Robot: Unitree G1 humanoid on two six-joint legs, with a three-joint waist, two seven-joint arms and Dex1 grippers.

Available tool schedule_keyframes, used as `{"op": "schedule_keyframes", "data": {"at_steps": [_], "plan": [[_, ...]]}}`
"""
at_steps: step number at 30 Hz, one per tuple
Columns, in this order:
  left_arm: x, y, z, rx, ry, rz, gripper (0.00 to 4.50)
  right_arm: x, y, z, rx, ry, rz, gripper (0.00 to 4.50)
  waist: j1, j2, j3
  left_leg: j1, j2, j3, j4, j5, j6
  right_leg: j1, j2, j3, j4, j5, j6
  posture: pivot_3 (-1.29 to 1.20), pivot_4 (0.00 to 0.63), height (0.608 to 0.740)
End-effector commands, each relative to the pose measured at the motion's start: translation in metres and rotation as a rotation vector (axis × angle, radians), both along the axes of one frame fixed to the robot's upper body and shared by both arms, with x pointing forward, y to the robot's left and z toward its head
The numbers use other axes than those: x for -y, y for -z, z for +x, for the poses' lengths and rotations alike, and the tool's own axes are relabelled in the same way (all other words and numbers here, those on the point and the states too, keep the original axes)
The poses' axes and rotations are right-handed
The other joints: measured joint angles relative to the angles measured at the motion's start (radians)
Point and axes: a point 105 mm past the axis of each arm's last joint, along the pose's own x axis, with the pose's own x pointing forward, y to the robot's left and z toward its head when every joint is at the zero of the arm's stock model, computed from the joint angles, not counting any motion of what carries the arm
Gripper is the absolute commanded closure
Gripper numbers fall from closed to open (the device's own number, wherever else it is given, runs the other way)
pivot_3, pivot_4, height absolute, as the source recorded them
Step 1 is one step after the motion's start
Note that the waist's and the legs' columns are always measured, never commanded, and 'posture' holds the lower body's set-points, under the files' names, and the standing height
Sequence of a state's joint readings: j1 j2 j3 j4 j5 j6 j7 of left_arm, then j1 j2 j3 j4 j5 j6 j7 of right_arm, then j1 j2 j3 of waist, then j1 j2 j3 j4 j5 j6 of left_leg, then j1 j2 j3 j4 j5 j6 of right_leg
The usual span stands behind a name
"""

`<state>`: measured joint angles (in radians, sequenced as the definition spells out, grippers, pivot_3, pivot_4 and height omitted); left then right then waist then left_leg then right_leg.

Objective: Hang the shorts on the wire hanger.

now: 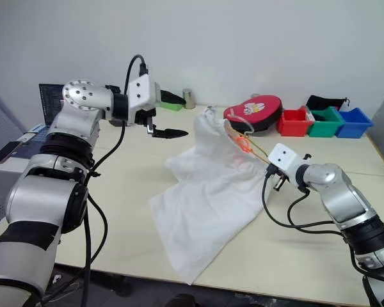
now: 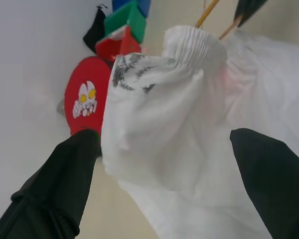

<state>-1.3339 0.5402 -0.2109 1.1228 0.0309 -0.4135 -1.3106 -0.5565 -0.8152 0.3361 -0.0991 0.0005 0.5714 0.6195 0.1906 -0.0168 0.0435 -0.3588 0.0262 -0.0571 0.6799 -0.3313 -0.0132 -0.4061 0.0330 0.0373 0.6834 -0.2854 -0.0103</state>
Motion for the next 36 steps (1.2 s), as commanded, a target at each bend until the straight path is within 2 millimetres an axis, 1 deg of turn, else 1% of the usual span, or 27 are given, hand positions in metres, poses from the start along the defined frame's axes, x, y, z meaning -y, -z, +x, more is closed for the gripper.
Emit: {"op": "schedule_keyframes", "data": {"at_steps": [1,4,7,9,11,15,19,24,26,27,28,33,36], "plan": [[0.015,-0.019,0.002,0.119,0.03,0.018,0.02,-0.011,-0.014,-0.004,0.107,-0.057,-0.073,4.5,0.001,0.0,0.0,0.0,0.0,0.0,0.0,0.0,0.0,0.0,0.0,0.0,0.0,0.0,0.0,0.27,0.0,0.74],[0.019,-0.015,0.001,0.12,0.05,0.048,0.02,-0.014,-0.012,-0.007,0.11,-0.056,-0.078,4.5,-0.001,0.0,0.0,0.0,0.0,0.0,0.0,0.0,0.0,0.0,0.0,0.0,0.0,0.0,0.0,0.26,0.0,0.74],[0.019,-0.003,0.0,0.095,0.069,0.111,0.02,-0.016,-0.012,-0.01,0.114,-0.054,-0.084,4.5,-0.005,0.0,0.0,0.0,0.0,0.0,0.0,0.0,0.0,0.0,0.0,0.0,0.001,0.0,0.0,0.24,0.0,0.74],[0.018,0.009,-0.002,0.061,0.085,0.148,0.02,-0.019,-0.016,-0.011,0.128,-0.059,-0.088,4.5,-0.008,0.0,0.0,0.001,0.0,0.0,0.0,0.0,0.0,0.0,0.0,0.0,0.002,0.0,0.0,0.24,0.0,0.74],[0.019,0.017,-0.003,0.039,0.098,0.162,0.02,-0.021,-0.018,-0.014,0.131,-0.062,-0.091,4.5,-0.01,0.0,0.0,0.002,0.0,0.0,0.0,0.0,0.001,0.0,0.0,0.0,0.004,0.0,0.0,0.23,0.0,0.74],[0.023,0.021,0.0,0.054,0.081,0.158,0.02,-0.024,-0.023,-0.019,0.16,-0.088,-0.141,4.5,-0.018,0.0,0.0,0.003,0.0,0.0,0.001,0.0,0.001,0.0,0.0,0.001,0.007,0.0,0.0,0.22,0.0,0.74],[0.028,0.03,0.003,0.077,0.07,0.181,0.02,-0.035,-0.03,-0.023,0.202,-0.121,-0.168,4.5,-0.027,0.0,0.0,0.004,0.0,0.0,0.001,0.0,0.001,0.0,0.0,0.001,0.009,0.0,0.0,0.21,0.0,0.74],[0.029,0.044,0.005,0.113,0.06,0.242,0.02,-0.049,-0.03,-0.03,0.211,-0.154,-0.167,4.5,-0.034,0.0,0.0,0.005,0.0,0.001,0.001,0.0,0.001,0.0,0.0,0.001,0.01,0.0,0.0,0.2,0.0,0.74],[0.029,0.049,0.005,0.122,0.059,0.259,0.39,-0.052,-0.03,-0.031,0.215,-0.153,-0.162,4.5,-0.038,0.0,0.0,0.006,0.0,0.001,0.001,0.0,0.001,0.0,0.0,0.002,0.011,0.0,0.0,0.2,0.0,0.74],[0.029,0.051,0.006,0.126,0.055,0.266,0.49,-0.053,-0.031,-0.031,0.223,-0.148,-0.162,4.5,-0.04,0.0,0.0,0.006,-0.001,0.001,0.001,0.0,0.001,0.0,0.0,0.002,0.012,0.0,0.0,0.2,0.0,0.74],[0.029,0.052,0.006,0.132,0.052,0.272,0.77,-0.053,-0.032,-0.031,0.228,-0.144,-0.162,4.5,-0.042,0.0,0.0,0.007,-0.001,0.001,0.001,0.0,0.001,0.0,0.0,0.002,0.013,0.0,0.0,0.2,0.0,0.74],[0.03,0.052,0.009,0.144,0.03,0.262,1.8,-0.053,-0.033,-0.03,0.228,-0.129,-0.153,4.5,-0.054,0.0,0.0,0.007,-0.001,0.001,0.001,0.0,0.001,0.0,0.0,0.002,0.014,0.0,0.0,0.19,0.0,0.74],[0.03,0.052,0.009,0.141,0.029,0.255,2.34,-0.054,-0.034,-0.03,0.231,-0.126,-0.152,4.5,-0.056,0.0,0.0,0.007,-0.001,0.001,0.001,0.0,0.001,0.0,0.0,0.002,0.014,0.0,0.0,0.19,0.0,0.74]]}}
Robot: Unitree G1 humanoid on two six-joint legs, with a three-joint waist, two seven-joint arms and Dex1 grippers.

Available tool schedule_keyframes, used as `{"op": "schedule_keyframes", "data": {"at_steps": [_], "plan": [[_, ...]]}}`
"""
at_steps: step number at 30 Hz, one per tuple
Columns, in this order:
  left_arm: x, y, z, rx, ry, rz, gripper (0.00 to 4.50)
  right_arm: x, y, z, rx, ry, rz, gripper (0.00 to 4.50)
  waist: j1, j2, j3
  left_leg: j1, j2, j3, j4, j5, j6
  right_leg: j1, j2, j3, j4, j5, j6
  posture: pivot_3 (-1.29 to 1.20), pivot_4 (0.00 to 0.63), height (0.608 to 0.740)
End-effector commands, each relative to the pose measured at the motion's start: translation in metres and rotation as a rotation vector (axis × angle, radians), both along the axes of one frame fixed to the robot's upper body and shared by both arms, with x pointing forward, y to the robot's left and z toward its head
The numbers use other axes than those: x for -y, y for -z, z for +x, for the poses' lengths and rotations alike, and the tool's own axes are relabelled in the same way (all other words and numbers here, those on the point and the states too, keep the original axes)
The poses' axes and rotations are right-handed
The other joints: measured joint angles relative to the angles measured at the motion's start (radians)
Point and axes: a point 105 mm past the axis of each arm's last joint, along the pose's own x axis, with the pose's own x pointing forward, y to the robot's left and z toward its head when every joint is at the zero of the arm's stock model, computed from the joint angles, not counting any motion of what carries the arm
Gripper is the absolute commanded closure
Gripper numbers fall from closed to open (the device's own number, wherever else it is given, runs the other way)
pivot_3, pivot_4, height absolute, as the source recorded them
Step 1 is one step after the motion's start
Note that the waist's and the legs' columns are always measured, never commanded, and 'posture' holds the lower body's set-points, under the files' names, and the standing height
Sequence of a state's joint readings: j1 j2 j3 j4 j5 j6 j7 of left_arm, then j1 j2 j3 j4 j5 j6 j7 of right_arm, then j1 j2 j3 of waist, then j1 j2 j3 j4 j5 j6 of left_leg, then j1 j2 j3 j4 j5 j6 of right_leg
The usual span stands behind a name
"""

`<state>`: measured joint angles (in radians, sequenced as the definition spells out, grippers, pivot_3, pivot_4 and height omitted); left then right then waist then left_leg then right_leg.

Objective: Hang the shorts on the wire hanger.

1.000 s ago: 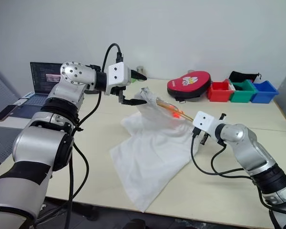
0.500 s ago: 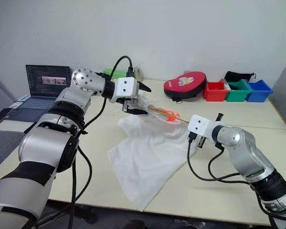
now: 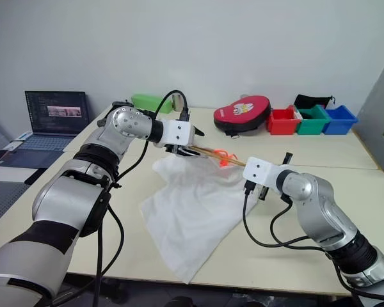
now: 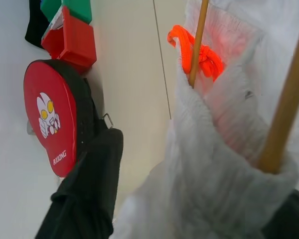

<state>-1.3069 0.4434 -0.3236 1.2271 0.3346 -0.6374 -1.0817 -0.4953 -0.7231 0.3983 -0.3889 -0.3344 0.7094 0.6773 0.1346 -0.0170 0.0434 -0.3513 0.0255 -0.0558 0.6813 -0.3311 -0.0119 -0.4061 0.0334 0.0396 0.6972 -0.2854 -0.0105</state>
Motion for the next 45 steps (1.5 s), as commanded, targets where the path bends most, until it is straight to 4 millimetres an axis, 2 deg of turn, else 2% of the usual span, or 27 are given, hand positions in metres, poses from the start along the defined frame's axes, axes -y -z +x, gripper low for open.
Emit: {"op": "schedule_keyframes", "data": {"at_steps": [1,11,20,21,23,26,31,34,37,39,42,45], "plan": [[0.003,-0.005,0.001,0.018,0.002,-0.017,2.57,-0.013,-0.027,-0.005,0.099,-0.056,0.029,4.5,-0.001,0.0,0.0,0.0,0.0,0.0,0.0,0.0,0.0,0.0,0.0,0.0,0.0,0.0,0.0,0.19,0.0,0.74],[-0.001,-0.003,-0.001,-0.007,0.006,-0.006,4.44,-0.014,-0.032,-0.001,0.124,-0.05,0.038,4.5,-0.003,0.0,0.0,0.001,0.0,0.0,0.0,0.0,0.0,0.0,0.0,0.0,0.001,0.0,0.0,0.2,0.0,0.74],[0.0,-0.007,0.002,0.001,-0.022,-0.054,4.46,-0.018,-0.034,-0.002,0.093,-0.056,0.085,4.5,-0.003,0.0,0.0,0.001,0.0,0.001,0.0,0.0,0.0,0.0,0.0,0.001,0.001,0.0,0.0,0.19,0.0,0.74],[0.0,-0.007,0.001,-0.005,-0.021,-0.067,4.46,-0.019,-0.035,-0.004,0.082,-0.057,0.104,4.01,-0.003,0.0,0.0,0.001,0.0,0.001,0.0,0.0,0.0,0.0,0.0,0.001,0.001,0.0,0.0,0.19,0.0,0.74],[0.0,-0.007,0.001,-0.013,-0.021,-0.084,4.46,-0.019,-0.036,-0.006,0.066,-0.061,0.124,3.69,-0.004,0.0,0.0,0.001,0.0,0.001,0.0,0.0,0.0,0.0,0.0,0.001,0.001,0.0,0.0,0.18,0.0,0.74],[-0.003,-0.005,0.0,-0.022,-0.027,-0.101,4.46,-0.016,-0.039,-0.009,0.054,-0.062,0.133,2.97,-0.004,0.0,0.0,0.002,0.0,0.001,0.0,0.0,0.0,0.0,0.0,0.001,0.001,0.0,0.0,0.18,0.0,0.74],[-0.01,-0.002,-0.003,-0.034,-0.027,-0.127,4.46,0.002,-0.047,-0.016,-0.004,-0.031,0.175,2.0,-0.003,0.0,0.0,0.002,0.0,0.001,0.0,0.0,0.0,0.001,0.0,0.001,0.001,0.0,0.0,0.18,0.0,0.74],[-0.017,-0.001,-0.009,-0.054,-0.007,-0.162,4.46,0.021,-0.053,-0.021,-0.12,0.031,0.321,1.16,-0.004,0.0,0.0,0.002,0.0,0.001,0.0,0.0,0.0,0.001,0.0,0.001,0.001,0.0,0.0,0.18,0.0,0.74],[-0.026,0.001,-0.016,-0.102,-0.008,-0.212,4.46,0.043,-0.056,-0.014,-0.212,0.125,0.526,0.53,-0.006,0.0,0.0,0.003,0.0,0.001,0.0,0.0,0.0,0.001,0.0,0.001,0.002,0.0,0.0,0.19,0.0,0.74],[-0.031,-0.002,-0.02,-0.131,-0.021,-0.272,4.46,0.05,-0.048,-0.006,-0.307,0.156,0.681,0.18,-0.009,-0.001,-0.002,0.004,0.0,0.001,0.0,0.0,0.0,0.001,0.0,0.001,0.004,0.0,0.0,0.21,0.0,0.74],[-0.033,-0.01,-0.027,-0.186,-0.021,-0.357,4.46,0.042,-0.027,-0.001,-0.461,0.145,0.816,0.18,-0.008,-0.002,-0.002,0.005,0.0,0.002,0.0,0.001,0.001,0.002,0.0,0.002,0.005,0.0,-0.001,0.23,0.0,0.74],[-0.035,-0.014,-0.037,-0.233,-0.021,-0.41,4.46,0.032,0.005,0.004,-0.595,0.125,0.823,0.18,-0.009,-0.002,-0.002,0.006,0.001,0.002,0.0,0.001,0.001,0.001,0.0,0.002,0.008,0.0,-0.001,0.27,0.0,0.74]]}}
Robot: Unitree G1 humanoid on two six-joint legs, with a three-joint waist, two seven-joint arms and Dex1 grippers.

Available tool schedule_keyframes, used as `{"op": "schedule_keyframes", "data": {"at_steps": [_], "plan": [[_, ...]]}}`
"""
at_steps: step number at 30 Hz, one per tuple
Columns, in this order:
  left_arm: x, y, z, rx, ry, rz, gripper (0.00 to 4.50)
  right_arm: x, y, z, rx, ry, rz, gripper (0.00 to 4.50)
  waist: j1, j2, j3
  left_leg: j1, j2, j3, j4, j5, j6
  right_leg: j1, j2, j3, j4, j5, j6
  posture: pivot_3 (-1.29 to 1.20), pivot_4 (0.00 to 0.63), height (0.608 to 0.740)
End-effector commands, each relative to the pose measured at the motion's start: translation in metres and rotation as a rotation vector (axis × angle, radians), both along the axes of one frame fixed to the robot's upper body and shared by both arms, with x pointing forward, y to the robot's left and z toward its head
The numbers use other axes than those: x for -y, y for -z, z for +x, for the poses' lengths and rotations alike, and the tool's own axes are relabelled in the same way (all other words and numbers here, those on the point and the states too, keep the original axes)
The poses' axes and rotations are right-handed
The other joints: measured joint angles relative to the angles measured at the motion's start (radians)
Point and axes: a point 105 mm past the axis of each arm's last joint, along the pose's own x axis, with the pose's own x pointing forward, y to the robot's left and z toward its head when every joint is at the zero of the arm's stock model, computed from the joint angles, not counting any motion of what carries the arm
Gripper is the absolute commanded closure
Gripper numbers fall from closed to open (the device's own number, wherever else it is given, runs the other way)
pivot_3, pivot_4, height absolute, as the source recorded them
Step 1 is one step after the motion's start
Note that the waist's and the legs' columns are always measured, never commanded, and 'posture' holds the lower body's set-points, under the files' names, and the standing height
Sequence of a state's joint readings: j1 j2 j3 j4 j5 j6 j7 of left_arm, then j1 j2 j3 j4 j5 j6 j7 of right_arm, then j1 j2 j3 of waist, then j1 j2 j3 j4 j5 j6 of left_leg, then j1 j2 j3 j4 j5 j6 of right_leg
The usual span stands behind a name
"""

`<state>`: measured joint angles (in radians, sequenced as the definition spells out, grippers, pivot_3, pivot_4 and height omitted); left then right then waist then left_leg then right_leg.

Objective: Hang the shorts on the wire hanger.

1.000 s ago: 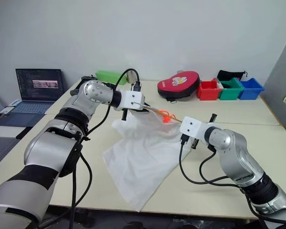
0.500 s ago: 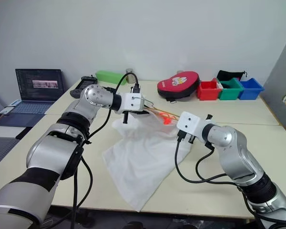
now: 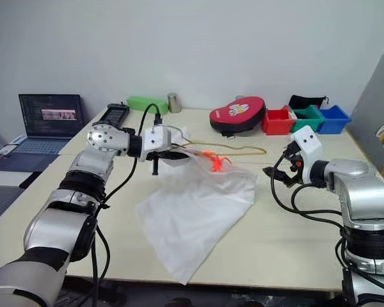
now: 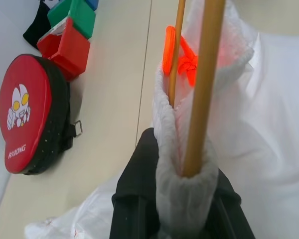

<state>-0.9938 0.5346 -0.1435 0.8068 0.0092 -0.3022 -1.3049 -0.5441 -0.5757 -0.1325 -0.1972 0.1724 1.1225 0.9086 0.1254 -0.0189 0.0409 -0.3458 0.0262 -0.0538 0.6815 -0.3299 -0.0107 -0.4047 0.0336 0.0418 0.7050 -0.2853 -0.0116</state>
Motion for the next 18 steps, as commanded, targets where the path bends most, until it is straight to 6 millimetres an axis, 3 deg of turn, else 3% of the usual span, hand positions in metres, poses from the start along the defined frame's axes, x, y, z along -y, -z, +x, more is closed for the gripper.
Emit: {"op": "schedule_keyframes", "data": {"at_steps": [1,7,13,18], "plan": [[-0.002,-0.027,-0.012,0.013,0.012,-0.093,4.46,-0.014,0.024,0.007,-0.086,-0.078,0.043,0.18,0.002,0.0,0.0,0.0,0.0,0.0,0.0,0.0,0.0,0.0,0.0,0.0,0.0,0.0,0.0,0.27,0.0,0.74],[-0.011,-0.027,-0.019,0.009,-0.037,-0.094,4.46,-0.04,0.042,0.01,-0.161,-0.199,0.074,0.18,0.01,0.0,0.0,0.001,0.0,0.0,0.0,0.0,0.0,-0.001,0.0,0.0,0.003,0.0,-0.001,0.32,0.0,0.74],[-0.01,-0.027,-0.021,0.009,-0.052,-0.099,4.46,-0.041,0.04,0.007,-0.165,-0.222,0.085,0.18,0.033,0.0,0.0,0.0,0.0,0.0,0.0,0.0,0.0,-0.001,0.0,0.0,0.002,0.0,-0.001,0.32,0.0,0.74],[-0.007,-0.024,-0.021,0.007,-0.05,-0.103,4.46,-0.043,0.031,0.006,-0.161,-0.215,0.161,1.08,0.039,0.0,0.0,0.0,0.0,0.0,0.0,0.0,0.0,-0.001,0.0,0.0,0.001,0.0,-0.001,0.31,0.0,0.74]]}}
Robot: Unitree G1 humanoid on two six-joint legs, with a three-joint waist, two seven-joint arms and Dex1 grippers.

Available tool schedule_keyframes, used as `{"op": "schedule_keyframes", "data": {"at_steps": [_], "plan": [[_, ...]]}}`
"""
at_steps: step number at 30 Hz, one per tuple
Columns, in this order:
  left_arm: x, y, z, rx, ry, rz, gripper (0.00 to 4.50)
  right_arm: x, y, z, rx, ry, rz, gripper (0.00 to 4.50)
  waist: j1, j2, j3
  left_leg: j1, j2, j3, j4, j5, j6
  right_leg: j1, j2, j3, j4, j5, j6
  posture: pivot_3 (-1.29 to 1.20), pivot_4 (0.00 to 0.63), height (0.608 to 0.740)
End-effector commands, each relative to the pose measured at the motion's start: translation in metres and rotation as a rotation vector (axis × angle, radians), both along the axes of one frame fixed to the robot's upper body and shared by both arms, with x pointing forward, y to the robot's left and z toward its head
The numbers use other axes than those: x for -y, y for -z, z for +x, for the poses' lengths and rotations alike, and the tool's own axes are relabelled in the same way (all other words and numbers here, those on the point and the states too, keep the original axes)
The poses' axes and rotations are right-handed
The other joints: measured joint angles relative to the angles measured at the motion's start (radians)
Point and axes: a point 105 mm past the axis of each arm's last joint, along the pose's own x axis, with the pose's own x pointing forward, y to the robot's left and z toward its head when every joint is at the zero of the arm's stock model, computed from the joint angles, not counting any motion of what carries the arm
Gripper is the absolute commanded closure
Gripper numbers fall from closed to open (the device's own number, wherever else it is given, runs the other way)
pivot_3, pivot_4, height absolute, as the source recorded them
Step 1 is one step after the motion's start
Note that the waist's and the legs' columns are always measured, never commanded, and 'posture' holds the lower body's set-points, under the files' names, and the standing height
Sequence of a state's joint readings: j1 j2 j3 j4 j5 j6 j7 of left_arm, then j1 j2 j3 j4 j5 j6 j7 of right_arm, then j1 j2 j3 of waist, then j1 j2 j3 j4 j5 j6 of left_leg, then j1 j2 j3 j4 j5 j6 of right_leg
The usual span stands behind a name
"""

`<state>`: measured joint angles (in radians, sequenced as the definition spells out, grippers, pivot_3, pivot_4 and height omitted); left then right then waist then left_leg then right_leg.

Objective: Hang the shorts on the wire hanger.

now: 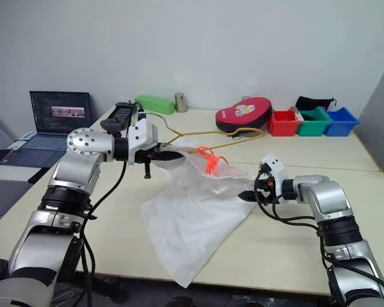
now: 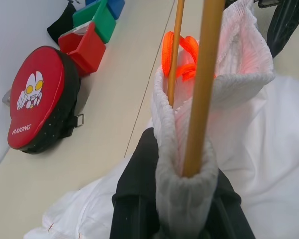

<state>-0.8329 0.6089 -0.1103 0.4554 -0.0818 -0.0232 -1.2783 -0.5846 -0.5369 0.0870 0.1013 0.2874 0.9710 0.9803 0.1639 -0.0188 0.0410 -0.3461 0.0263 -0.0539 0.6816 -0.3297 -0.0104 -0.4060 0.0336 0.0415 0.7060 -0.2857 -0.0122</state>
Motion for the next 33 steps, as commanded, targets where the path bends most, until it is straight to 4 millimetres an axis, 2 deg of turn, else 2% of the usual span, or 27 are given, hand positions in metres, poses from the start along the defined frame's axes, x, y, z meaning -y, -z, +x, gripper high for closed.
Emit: {"op": "schedule_keyframes", "data": {"at_steps": [1,5,14,19,25,29,33], "plan": [[0.004,-0.018,-0.001,0.066,0.014,-0.039,4.46,-0.001,-0.026,0.005,0.053,0.019,0.088,1.33,0.001,0.0,0.0,0.0,0.0,0.0,0.0,0.0,0.0,0.0,0.0,0.0,0.0,0.0,0.0,0.31,0.0,0.74],[0.005,-0.02,0.002,0.072,0.008,-0.039,4.46,-0.009,-0.037,0.001,0.029,0.02,0.202,2.29,0.0,0.0,0.0,0.0,0.0,0.0,0.0,0.0,0.0,0.0,0.0,0.0,0.0,0.0,0.0,0.3,0.0,0.74],[0.004,-0.017,0.003,0.068,0.005,-0.027,4.46,-0.004,-0.034,-0.004,0.043,0.038,0.168,4.37,-0.001,0.0,0.0,0.0,0.0,0.0,0.0,0.0,0.0,0.0,0.0,0.0,-0.001,0.0,0.0,0.29,0.0,0.74],[-0.002,-0.012,0.001,0.036,0.006,-0.001,4.46,0.006,-0.038,0.0,0.158,0.069,0.042,4.46,0.0,0.0,0.0,0.0,0.0,0.0,0.0,0.0,0.0,0.0,0.0,0.0,-0.001,0.0,0.0,0.29,0.0,0.74],[-0.02,0.013,-0.011,-0.082,0.047,0.146,4.46,0.015,-0.059,0.002,0.276,0.087,-0.026,4.46,-0.004,0.0,0.0,0.0,0.0,0.0,0.0,0.0,0.0,0.0,0.001,0.0,-0.001,0.0,0.0,0.27,0.0,0.74],[-0.024,0.018,-0.004,-0.074,0.017,0.18,4.46,0.014,-0.067,-0.003,0.296,0.069,-0.039,4.46,-0.002,0.0,0.0,0.0,0.0,-0.001,0.0,0.0,0.0,0.0,0.001,-0.001,-0.001,0.0,0.0,0.27,0.0,0.74],[-0.025,0.019,0.004,-0.051,-0.009,0.192,4.46,0.012,-0.066,-0.007,0.295,0.057,-0.052,4.46,-0.003,0.0,0.0,-0.001,0.0,-0.001,0.0,0.0,0.0,0.0,0.001,-0.001,-0.002,0.0,0.0,0.25,0.0,0.74]]}}
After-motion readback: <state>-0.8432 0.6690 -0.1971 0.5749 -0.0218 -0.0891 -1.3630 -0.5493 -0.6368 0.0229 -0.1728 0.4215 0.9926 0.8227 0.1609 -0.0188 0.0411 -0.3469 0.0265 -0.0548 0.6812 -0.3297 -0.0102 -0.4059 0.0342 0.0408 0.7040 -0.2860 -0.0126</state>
